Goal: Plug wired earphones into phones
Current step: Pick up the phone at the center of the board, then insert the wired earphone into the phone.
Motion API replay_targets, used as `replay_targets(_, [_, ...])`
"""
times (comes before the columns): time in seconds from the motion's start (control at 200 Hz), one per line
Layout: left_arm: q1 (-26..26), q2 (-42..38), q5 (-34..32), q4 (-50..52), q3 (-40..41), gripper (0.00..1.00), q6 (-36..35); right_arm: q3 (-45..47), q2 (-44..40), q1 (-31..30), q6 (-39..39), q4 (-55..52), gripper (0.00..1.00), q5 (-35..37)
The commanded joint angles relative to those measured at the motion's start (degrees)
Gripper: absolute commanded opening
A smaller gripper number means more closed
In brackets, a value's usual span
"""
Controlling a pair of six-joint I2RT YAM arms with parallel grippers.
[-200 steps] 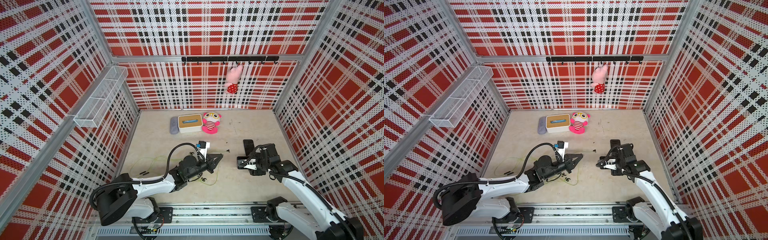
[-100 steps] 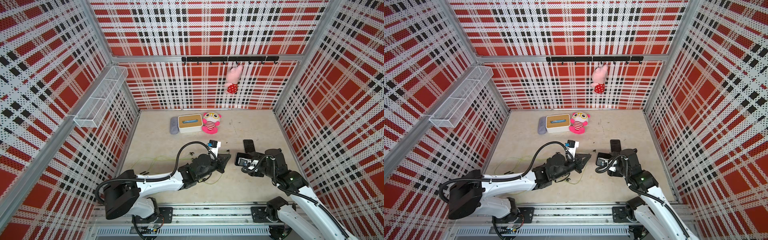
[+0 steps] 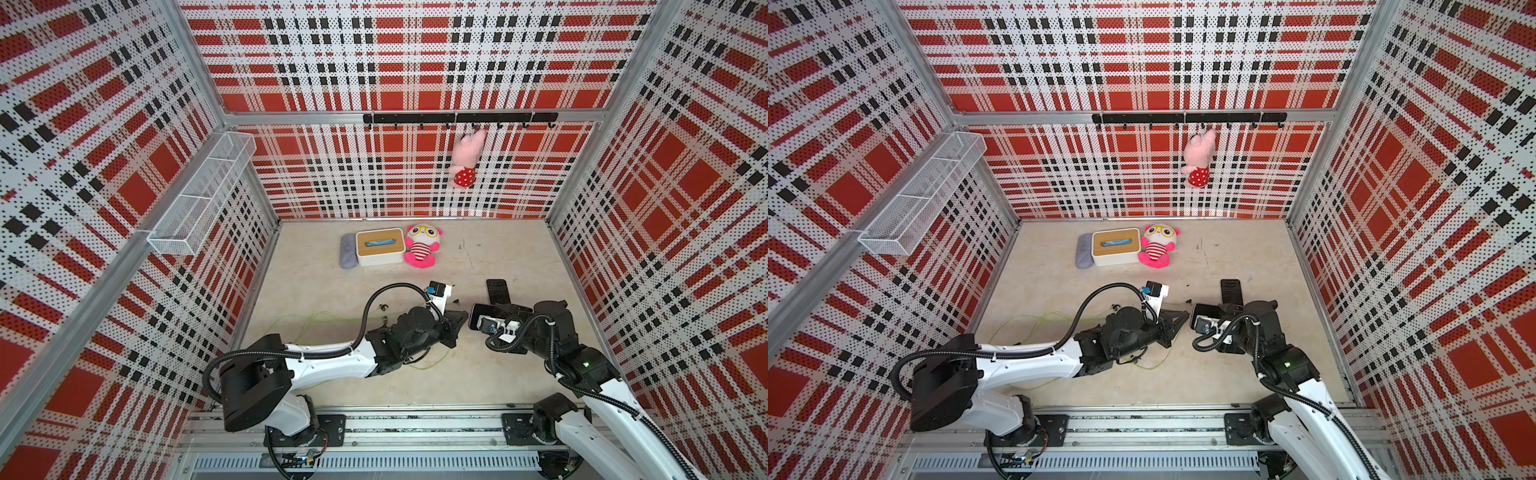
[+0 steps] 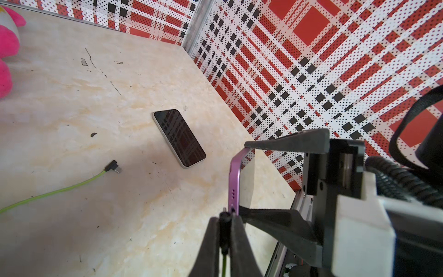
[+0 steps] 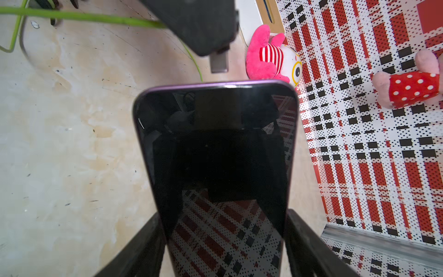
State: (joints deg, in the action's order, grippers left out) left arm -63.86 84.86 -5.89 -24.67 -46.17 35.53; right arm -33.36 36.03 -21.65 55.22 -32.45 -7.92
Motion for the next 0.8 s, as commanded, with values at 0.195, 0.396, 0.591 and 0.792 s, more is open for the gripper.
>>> replay_targets(0.195, [-1.0, -0.2, 1.4, 0.0, -1.1, 0.00, -1.6, 0.8, -0.6, -0.4, -0.4, 4.6, 0.62, -1.4])
replay_targets(0.396, [-1.3, 0.4, 1.2, 0.0, -0.8, 0.00, -2.1, 0.8, -0.6, -0.3, -0.5, 4.7, 0.62, -1.7])
replay_targets(0.591, [-0.7, -0.6, 0.1, 0.2, -0.3, 0.00, -2.4, 1.1, -0.8, -0.4, -0.4, 4.3, 0.62, -1.9])
replay_targets(0.792, [-0.6, -1.0, 0.1, 0.2, -0.1, 0.00, -2.9, 0.8, -1.1, -0.4, -0.6, 4.1, 0.62, -2.4])
